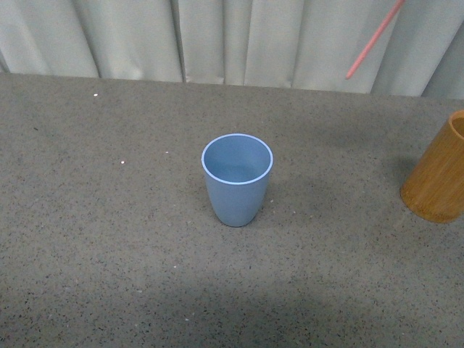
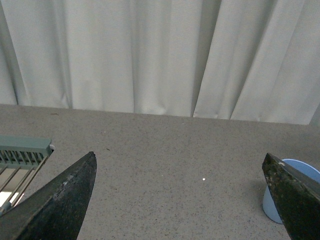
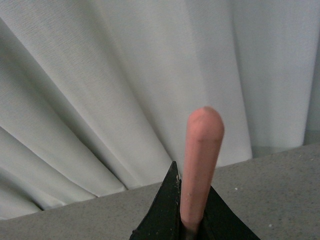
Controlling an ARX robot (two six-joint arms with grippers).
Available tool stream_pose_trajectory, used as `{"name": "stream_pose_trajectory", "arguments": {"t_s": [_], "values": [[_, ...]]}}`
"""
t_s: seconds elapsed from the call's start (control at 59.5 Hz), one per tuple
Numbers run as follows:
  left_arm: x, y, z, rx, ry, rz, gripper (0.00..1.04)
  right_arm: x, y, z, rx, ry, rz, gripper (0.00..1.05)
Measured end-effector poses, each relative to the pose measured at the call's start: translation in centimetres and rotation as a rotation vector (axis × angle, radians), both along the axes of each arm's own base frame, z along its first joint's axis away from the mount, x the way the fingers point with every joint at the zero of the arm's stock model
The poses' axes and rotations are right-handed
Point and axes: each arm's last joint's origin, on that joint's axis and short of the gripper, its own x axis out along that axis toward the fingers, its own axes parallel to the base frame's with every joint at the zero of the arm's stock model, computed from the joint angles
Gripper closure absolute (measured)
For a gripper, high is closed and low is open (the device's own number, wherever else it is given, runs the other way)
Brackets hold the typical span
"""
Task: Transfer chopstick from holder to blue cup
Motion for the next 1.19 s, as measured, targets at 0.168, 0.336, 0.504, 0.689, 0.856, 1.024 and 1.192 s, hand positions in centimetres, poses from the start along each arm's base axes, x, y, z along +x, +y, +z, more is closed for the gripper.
{"name": "stream_pose_trajectory", "arguments": {"t_s": [0.168, 0.336, 0.504, 0.689, 0.856, 1.024, 1.192], "values": [[0.0, 0.0, 0.0, 0.000, 0.000, 0.000, 0.07, 0.9, 1.7, -0.7, 0.052, 0.001, 0.041, 1.03], [0.0, 0.0, 0.0, 0.000, 0.000, 0.000, 0.07, 1.3, 3.5, -1.4, 0.091, 0.010, 0.083, 1.03], [0.0, 0.0, 0.0, 0.000, 0.000, 0.000, 0.07, 1.3, 5.1, -2.8, 0.120, 0.047, 0.118, 1.03], [0.0, 0.0, 0.0, 0.000, 0.000, 0.000, 0.07, 1.0, 6.6, -3.8, 0.156, 0.072, 0.152, 1.03], [0.0, 0.0, 0.0, 0.000, 0.000, 0.000, 0.07, 1.1, 7.0, -4.4, 0.159, 0.089, 0.163, 1.03], [0.0, 0.0, 0.0, 0.000, 0.000, 0.000, 0.07, 1.1, 7.3, -5.1, 0.157, 0.106, 0.167, 1.03], [0.0, 0.0, 0.0, 0.000, 0.000, 0.000, 0.07, 1.0, 7.7, -5.5, 0.155, 0.118, 0.176, 1.03]]}}
